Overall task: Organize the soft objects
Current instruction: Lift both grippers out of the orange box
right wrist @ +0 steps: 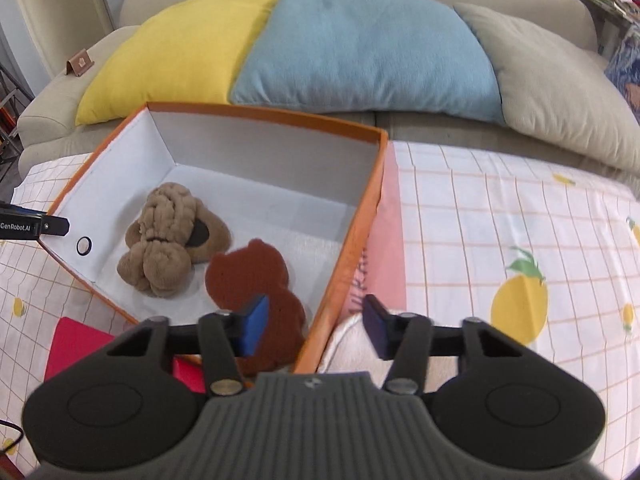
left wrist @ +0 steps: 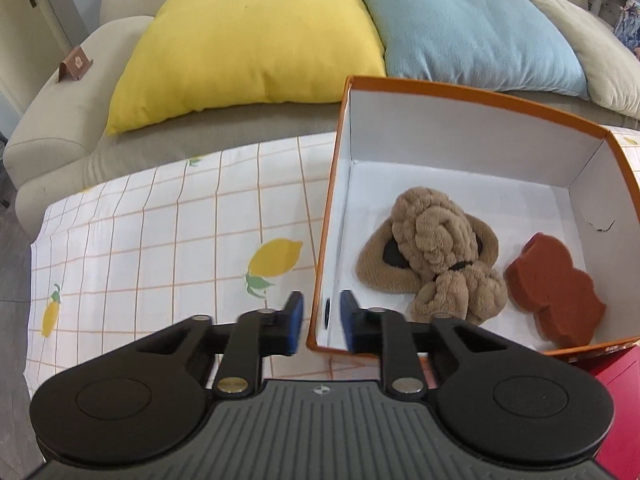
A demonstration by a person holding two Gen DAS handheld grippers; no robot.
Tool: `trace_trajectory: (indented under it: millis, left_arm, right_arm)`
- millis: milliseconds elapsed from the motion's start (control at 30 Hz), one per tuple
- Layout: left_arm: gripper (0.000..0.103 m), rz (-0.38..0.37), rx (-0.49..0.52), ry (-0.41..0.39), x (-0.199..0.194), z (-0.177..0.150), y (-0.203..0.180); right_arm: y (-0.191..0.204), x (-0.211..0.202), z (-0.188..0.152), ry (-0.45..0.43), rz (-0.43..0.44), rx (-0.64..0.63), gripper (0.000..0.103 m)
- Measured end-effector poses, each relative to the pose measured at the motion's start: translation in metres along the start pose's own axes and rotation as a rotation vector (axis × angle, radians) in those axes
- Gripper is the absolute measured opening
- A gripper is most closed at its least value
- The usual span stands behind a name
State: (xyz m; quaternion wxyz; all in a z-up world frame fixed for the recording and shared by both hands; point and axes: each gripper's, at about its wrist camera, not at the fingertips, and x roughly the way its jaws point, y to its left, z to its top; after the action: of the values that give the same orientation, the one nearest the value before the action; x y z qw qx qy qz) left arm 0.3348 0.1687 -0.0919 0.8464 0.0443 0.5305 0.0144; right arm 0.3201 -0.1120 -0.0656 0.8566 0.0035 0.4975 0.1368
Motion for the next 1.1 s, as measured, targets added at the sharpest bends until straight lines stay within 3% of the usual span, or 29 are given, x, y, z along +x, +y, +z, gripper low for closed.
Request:
trace_trajectory:
  millis: [33, 167, 400, 567, 800, 900, 1000, 1100]
  left_arm:
    - [0.012, 0.002, 0.003, -0.005, 0.000, -0.002, -0.001]
    - [0.006, 0.020, 0.014, -0.009, -0.003, -0.006, -0.002]
    - [0.004, 0.046, -0.034, 0.012, -0.017, -0.026, -0.005]
    - [0.003, 0.023, -0.127, 0.028, -0.029, -0.043, -0.001]
    - [0.004, 0.026, -0.156, 0.032, -0.034, -0.048, 0.002]
    - [0.015, 0.054, -0.131, -0.021, -0.045, -0.047, -0.003]
    - [0.022, 0.086, -0.096, -0.075, -0.063, -0.046, -0.014]
    - [0.035, 0.088, -0.073, -0.151, -0.087, -0.049, -0.026]
  right_arm:
    - [-0.001, 0.002, -0.001, 0.011, 0.011, 0.008, 0.021]
    - [-0.002, 0.006, -0.001, 0.008, -0.005, 0.012, 0.010]
    - [-0.005, 0.017, 0.009, 0.007, 0.021, 0.011, 0.007]
    - [-0.002, 0.025, 0.021, 0.008, 0.023, -0.020, 0.004]
    - [0.007, 0.026, 0.021, 0.008, 0.017, -0.062, 0.005]
    - [0.006, 0.021, 0.019, -0.007, 0.028, -0.057, 0.013]
    - [0.007, 0.007, 0.015, -0.052, 0.025, -0.071, 0.031]
    - [0.007, -0.012, 0.008, -0.088, 0.032, -0.080, 0.034]
